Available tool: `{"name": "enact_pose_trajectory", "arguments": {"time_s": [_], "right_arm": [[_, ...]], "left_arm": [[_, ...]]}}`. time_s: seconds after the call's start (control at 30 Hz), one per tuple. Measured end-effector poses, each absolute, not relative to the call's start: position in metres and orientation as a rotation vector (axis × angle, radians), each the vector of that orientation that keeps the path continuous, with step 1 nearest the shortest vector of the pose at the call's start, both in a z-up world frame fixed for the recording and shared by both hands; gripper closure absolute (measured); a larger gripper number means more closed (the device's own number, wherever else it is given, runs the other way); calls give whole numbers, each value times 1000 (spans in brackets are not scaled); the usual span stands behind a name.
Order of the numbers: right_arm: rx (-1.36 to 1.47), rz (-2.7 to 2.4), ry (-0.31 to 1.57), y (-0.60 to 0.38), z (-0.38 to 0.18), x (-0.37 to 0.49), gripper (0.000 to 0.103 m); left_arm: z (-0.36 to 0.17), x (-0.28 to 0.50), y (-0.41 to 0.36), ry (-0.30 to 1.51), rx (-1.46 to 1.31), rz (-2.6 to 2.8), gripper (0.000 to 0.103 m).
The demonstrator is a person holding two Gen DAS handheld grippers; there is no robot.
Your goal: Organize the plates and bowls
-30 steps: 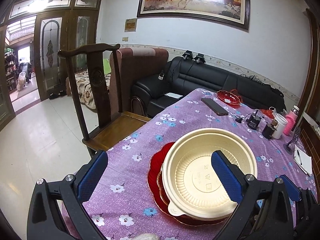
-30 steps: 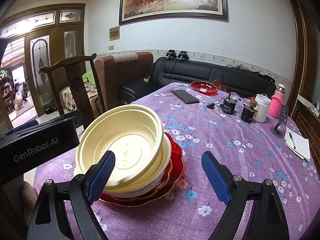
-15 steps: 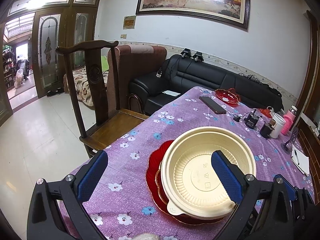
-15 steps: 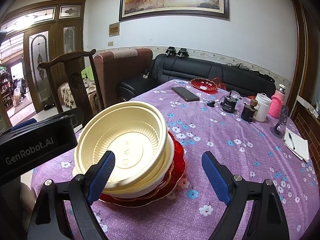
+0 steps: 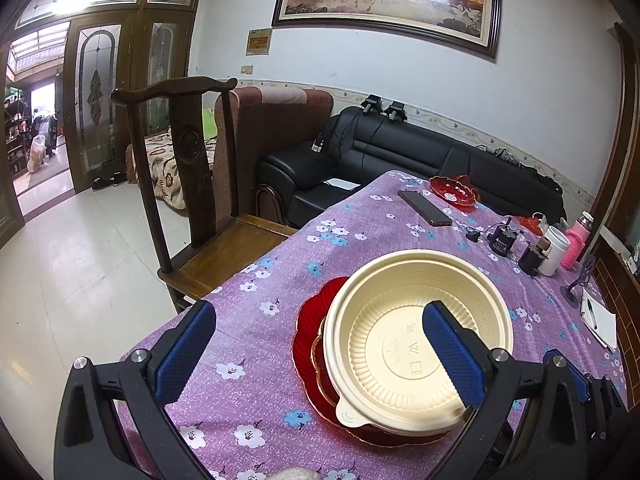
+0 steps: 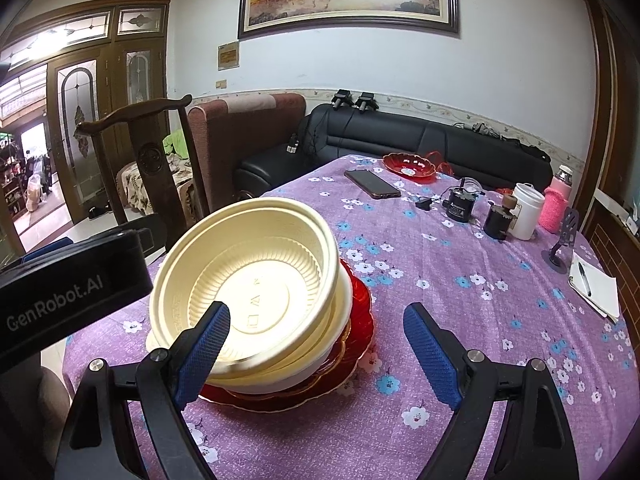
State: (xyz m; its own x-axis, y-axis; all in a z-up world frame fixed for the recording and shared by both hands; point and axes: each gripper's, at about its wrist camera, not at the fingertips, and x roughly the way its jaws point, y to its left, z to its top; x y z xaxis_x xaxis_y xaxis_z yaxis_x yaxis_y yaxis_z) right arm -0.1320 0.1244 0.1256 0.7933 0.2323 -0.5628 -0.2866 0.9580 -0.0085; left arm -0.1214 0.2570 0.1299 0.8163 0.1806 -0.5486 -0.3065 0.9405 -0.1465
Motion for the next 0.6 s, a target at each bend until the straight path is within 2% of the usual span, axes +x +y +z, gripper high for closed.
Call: {"name": "enact_pose_trajectory", "arguments": {"time_s": [0.6], "right_arm": [[-46, 295, 584, 109, 128, -135, 11]], "left_arm": [[135, -127, 238, 544, -192, 264, 0]]}}
